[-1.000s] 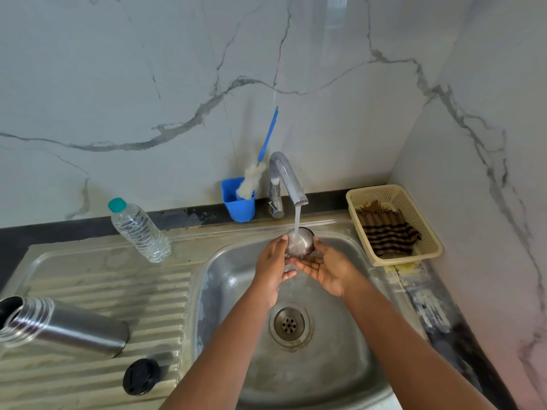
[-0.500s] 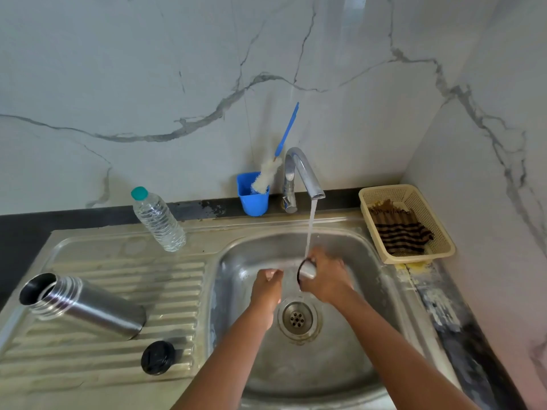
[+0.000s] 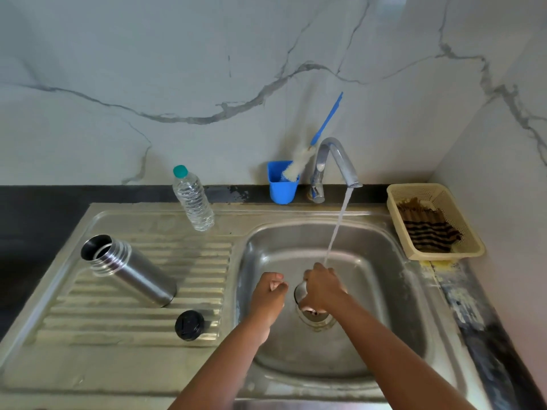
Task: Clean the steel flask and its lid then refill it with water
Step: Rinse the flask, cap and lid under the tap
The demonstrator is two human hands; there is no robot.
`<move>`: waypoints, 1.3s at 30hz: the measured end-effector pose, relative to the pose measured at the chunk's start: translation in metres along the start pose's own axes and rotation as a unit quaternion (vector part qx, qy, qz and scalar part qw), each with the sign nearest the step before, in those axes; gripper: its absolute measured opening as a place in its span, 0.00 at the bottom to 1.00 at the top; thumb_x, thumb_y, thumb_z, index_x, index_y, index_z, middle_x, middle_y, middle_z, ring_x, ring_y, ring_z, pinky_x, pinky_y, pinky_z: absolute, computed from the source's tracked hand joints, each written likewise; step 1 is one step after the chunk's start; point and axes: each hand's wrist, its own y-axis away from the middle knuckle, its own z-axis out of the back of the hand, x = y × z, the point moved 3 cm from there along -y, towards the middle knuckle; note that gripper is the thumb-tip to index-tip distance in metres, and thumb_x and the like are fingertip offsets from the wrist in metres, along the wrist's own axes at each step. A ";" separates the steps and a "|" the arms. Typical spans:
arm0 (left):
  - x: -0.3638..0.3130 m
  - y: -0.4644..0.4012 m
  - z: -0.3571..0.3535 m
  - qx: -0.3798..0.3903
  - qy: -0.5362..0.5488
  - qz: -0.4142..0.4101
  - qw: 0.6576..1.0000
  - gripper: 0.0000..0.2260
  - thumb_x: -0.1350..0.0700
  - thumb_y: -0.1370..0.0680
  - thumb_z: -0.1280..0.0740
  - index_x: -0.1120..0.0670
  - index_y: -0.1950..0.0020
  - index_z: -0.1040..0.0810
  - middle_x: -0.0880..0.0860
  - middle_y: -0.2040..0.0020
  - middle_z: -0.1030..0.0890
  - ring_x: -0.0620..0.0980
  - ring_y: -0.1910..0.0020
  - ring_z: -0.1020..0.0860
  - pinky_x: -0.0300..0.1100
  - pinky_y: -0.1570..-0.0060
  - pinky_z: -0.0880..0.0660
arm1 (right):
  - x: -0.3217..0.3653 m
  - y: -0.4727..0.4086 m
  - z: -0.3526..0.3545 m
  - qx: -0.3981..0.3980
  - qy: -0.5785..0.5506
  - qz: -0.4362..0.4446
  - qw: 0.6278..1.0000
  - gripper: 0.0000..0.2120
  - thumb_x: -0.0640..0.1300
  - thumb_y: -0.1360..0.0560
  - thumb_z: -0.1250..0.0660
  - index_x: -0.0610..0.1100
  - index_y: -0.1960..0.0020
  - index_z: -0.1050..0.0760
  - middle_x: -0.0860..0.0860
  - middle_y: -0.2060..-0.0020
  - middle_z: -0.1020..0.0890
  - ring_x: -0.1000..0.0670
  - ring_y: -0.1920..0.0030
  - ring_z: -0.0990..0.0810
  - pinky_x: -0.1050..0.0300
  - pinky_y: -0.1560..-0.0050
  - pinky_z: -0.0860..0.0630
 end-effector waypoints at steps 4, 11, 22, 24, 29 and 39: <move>-0.001 0.009 0.026 -0.022 0.043 -0.008 0.999 0.08 0.62 0.20 0.37 0.51 0.45 0.25 0.50 0.52 0.21 0.48 0.55 0.23 0.51 0.41 0.24 | 0.048 -0.002 0.028 -0.074 -0.073 0.058 0.993 0.20 0.50 0.33 0.25 0.47 0.46 0.28 0.49 0.46 0.25 0.44 0.41 0.27 0.56 0.45 0.30; -0.012 0.020 0.100 -0.134 0.076 -0.058 0.986 0.11 0.65 0.24 0.38 0.48 0.59 0.26 0.53 0.56 0.22 0.49 0.57 0.26 0.47 0.51 0.28 | 0.144 -0.015 0.034 -0.109 -0.102 0.227 0.963 0.27 0.44 0.30 0.27 0.46 0.33 0.30 0.46 0.40 0.26 0.42 0.38 0.33 0.54 0.40 0.34; 0.019 0.022 0.156 -0.160 0.182 0.023 0.970 0.15 0.72 0.23 0.38 0.58 0.42 0.23 0.55 0.50 0.20 0.51 0.52 0.21 0.52 0.38 0.24 | 0.203 -0.036 -0.022 -0.110 -0.072 0.326 0.936 0.29 0.43 0.32 0.26 0.46 0.32 0.29 0.48 0.40 0.24 0.43 0.41 0.28 0.52 0.41 0.31; 0.021 0.022 0.158 -0.159 0.209 0.026 0.964 0.18 0.72 0.23 0.39 0.58 0.36 0.26 0.58 0.45 0.20 0.50 0.53 0.19 0.47 0.45 0.21 | 0.204 -0.040 -0.027 -0.113 -0.068 0.336 0.932 0.29 0.44 0.32 0.26 0.47 0.33 0.29 0.49 0.40 0.23 0.43 0.41 0.27 0.51 0.41 0.30; 0.012 0.031 0.157 -0.181 0.192 0.000 0.965 0.14 0.69 0.21 0.38 0.56 0.38 0.27 0.57 0.48 0.20 0.50 0.59 0.19 0.42 0.57 0.20 | 0.201 -0.038 -0.034 -0.120 -0.079 0.348 0.926 0.32 0.43 0.31 0.25 0.46 0.30 0.30 0.47 0.36 0.25 0.42 0.39 0.30 0.51 0.40 0.29; -0.029 0.022 0.113 -0.157 0.101 -0.108 0.976 0.10 0.66 0.20 0.37 0.53 0.46 0.22 0.52 0.54 0.22 0.46 0.63 0.23 0.40 0.62 0.24 | 0.105 -0.023 0.003 -0.120 -0.254 0.210 0.937 0.18 0.36 0.29 0.33 0.47 0.40 0.21 0.51 0.42 0.23 0.50 0.43 0.24 0.61 0.44 0.28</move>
